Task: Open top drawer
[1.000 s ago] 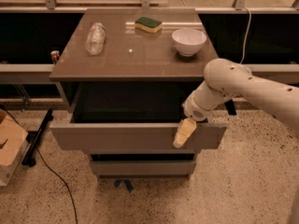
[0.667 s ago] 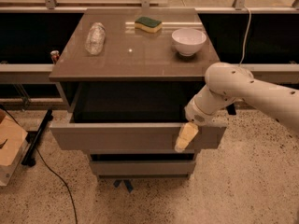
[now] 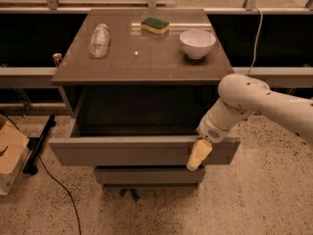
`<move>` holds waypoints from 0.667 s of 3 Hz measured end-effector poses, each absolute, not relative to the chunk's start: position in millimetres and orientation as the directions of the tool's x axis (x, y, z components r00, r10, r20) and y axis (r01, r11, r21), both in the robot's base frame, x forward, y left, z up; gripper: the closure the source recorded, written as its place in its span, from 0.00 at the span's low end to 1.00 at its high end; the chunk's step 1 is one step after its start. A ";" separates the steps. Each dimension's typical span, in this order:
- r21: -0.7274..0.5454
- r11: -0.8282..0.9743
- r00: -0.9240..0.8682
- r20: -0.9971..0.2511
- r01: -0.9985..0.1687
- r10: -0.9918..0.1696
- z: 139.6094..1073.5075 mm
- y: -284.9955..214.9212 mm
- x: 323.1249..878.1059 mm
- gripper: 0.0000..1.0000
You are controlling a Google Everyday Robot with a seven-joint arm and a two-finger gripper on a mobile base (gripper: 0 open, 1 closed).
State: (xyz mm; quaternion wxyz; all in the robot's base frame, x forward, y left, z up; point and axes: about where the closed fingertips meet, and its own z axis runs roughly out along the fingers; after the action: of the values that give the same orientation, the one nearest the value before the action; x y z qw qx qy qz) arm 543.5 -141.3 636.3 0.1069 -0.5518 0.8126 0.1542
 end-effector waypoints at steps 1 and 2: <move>0.185 0.380 -0.420 -0.309 -0.906 -0.853 640.0 -157.9 504.8 0.45; 0.185 0.380 -0.421 -0.309 -0.906 -0.853 640.0 -158.0 504.7 0.68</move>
Offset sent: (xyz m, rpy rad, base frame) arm -0.1638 -0.0627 0.0239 -0.0649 0.2127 -0.1466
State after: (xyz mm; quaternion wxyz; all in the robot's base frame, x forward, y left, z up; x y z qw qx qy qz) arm 504.7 -158.0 640.0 0.0809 -0.5321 0.8267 0.1642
